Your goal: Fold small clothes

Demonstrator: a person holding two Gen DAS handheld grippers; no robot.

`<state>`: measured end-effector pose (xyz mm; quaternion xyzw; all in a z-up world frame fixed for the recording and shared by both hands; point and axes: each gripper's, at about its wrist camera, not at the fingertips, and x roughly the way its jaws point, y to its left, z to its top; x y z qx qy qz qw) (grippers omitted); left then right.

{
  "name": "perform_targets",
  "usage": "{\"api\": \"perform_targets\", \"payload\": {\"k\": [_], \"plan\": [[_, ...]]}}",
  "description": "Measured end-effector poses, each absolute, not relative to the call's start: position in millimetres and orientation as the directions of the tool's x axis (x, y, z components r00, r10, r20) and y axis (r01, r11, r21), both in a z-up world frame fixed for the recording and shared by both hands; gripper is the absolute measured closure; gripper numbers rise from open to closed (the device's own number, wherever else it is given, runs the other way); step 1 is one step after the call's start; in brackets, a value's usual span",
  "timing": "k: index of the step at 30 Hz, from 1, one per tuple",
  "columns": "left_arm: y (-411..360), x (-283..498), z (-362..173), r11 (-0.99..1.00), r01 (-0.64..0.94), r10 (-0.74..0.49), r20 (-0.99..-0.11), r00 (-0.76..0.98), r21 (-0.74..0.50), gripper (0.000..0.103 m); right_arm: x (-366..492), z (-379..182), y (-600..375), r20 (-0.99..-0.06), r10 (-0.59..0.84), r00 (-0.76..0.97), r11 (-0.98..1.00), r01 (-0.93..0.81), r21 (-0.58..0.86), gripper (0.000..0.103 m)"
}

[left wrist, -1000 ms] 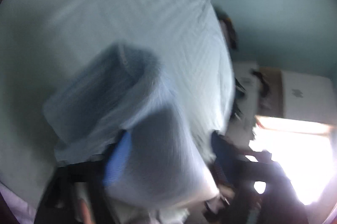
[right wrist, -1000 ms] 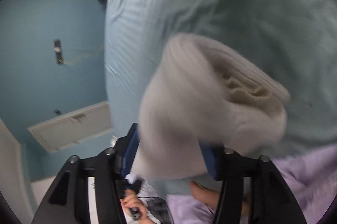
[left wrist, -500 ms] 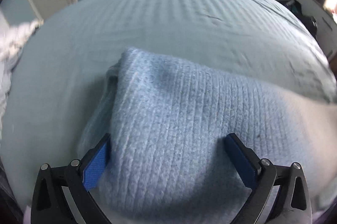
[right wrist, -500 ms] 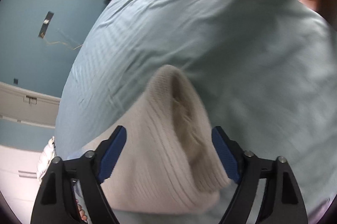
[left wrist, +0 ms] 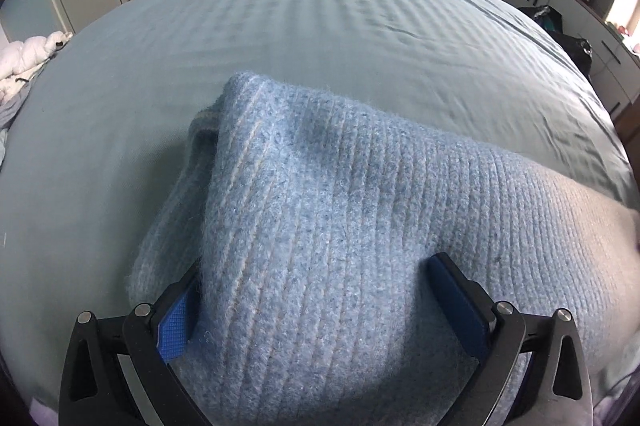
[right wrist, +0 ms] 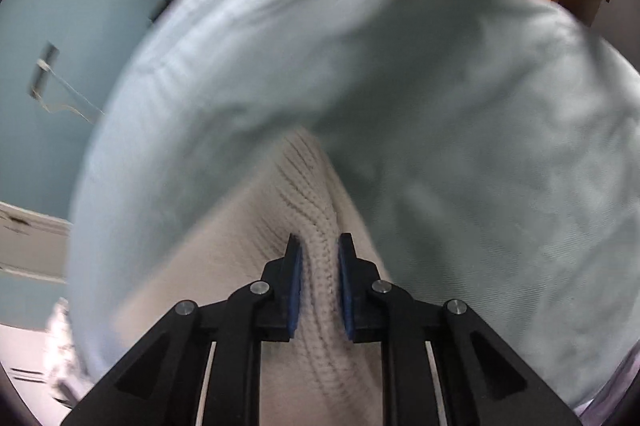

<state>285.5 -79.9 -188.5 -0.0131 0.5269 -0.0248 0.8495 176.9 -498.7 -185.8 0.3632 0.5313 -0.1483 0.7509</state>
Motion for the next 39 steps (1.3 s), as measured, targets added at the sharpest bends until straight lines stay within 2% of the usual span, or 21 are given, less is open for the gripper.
{"api": "perform_targets", "payload": {"k": [2, 3, 4, 7, 11, 13, 15, 17, 19, 20, 25, 26, 27, 29, 32, 33, 34, 39], "plan": [[-73.8, 276.3, -191.5, 0.998, 0.032, -0.06, -0.893, 0.446, -0.051, 0.0, 176.7, -175.0, -490.3, -0.915, 0.094, 0.393, 0.756, 0.57, 0.323, 0.081], [-73.4, 276.0, -191.0, 0.998, 0.032, -0.062, -0.895, 0.442, -0.053, 0.0, 173.9, -165.0, -489.7, -0.926, 0.046, 0.375, 0.759, 0.589, 0.276, 0.056], [-73.6, 275.5, -188.3, 0.998, 0.029, -0.059, -0.898, 0.437, -0.052, 0.0, 167.7, -152.5, -489.9, -0.928, 0.005, 0.372, 0.748, 0.615, 0.251, 0.037], [-85.3, 264.2, -165.8, 0.999, 0.04, -0.03, -0.881, 0.472, -0.013, 0.005, 148.2, -109.8, -474.6, -0.883, -0.044, 0.468, 0.761, 0.588, 0.274, 0.036], [-128.5, 240.8, -138.9, 0.988, 0.138, -0.023, -0.808, 0.588, 0.072, 0.004, 149.7, -81.0, -399.3, -0.836, -0.096, 0.54, 0.924, 0.361, 0.127, 0.028], [-152.8, 233.1, -135.6, 0.972, 0.213, -0.048, -0.802, 0.596, 0.1, 0.003, 151.6, -86.8, -355.2, -0.832, -0.053, 0.553, 0.977, 0.202, 0.072, 0.024], [-177.6, 231.0, -146.9, 0.951, 0.252, 0.003, -0.818, 0.575, 0.18, 0.0, 156.7, -108.9, -333.5, -0.863, 0.029, 0.505, 0.991, 0.099, 0.092, 0.024], [-189.0, 233.6, -170.7, 0.938, 0.247, 0.077, -0.843, 0.532, 0.242, 0.0, 158.8, -139.1, -328.6, -0.896, 0.038, 0.442, 0.992, 0.094, 0.089, 0.019], [-182.2, 234.4, -183.6, 0.958, 0.219, 0.051, -0.86, 0.508, 0.186, 0.0, 160.0, -151.8, -329.2, -0.901, 0.049, 0.431, 0.992, 0.085, 0.095, 0.011], [-177.3, 232.2, -184.6, 0.966, 0.204, 0.027, -0.848, 0.529, 0.158, 0.0, 160.9, -151.8, -328.3, -0.903, 0.044, 0.427, 0.993, 0.078, 0.085, 0.011], [-182.3, 225.2, -168.5, 0.954, 0.201, 0.079, -0.829, 0.553, 0.224, 0.001, 161.5, -132.3, -322.7, -0.894, -0.005, 0.448, 0.989, 0.132, 0.061, 0.011], [-186.0, 219.7, -160.8, 0.954, 0.203, 0.065, -0.812, 0.58, 0.222, 0.001, 155.3, -122.8, -321.0, -0.874, 0.024, 0.485, 0.988, 0.122, 0.095, 0.011], [-191.3, 214.7, -151.8, 0.954, 0.233, 0.009, -0.792, 0.61, 0.19, 0.001, 147.7, -111.7, -319.8, -0.842, 0.073, 0.534, 0.985, 0.095, 0.146, 0.011], [-206.9, 205.4, -147.8, 0.934, 0.33, -0.103, -0.783, 0.614, 0.136, 0.0, 142.0, -102.9, -311.6, -0.816, 0.097, 0.57, 0.985, 0.065, 0.162, 0.011], [-231.2, 207.2, -174.4, 0.9, 0.376, -0.027, -0.829, 0.558, 0.223, 0.0, 155.8, -141.2, -288.5, -0.912, 0.003, 0.41, 0.999, 0.04, 0.021, 0.01], [-233.4, 209.3, -186.5, 0.899, 0.377, -0.01, -0.85, 0.527, 0.224, 0.0, 160.0, -157.9, -285.7, -0.931, -0.007, 0.364, 1.0, 0.029, 0.003, 0.007], [-230.9, 209.9, -193.5, 0.911, 0.36, -0.012, -0.86, 0.511, 0.201, 0.0, 161.7, -162.4, -286.1, -0.932, -0.013, 0.363, 0.999, 0.033, -0.001, 0.001], [-230.8, 202.6, -193.6, 0.916, 0.335, 0.005, -0.841, 0.542, 0.221, 0.0, 167.1, -160.5, -287.1, -0.932, -0.009, 0.361, 0.999, 0.047, 0.008, 0.001]]}}
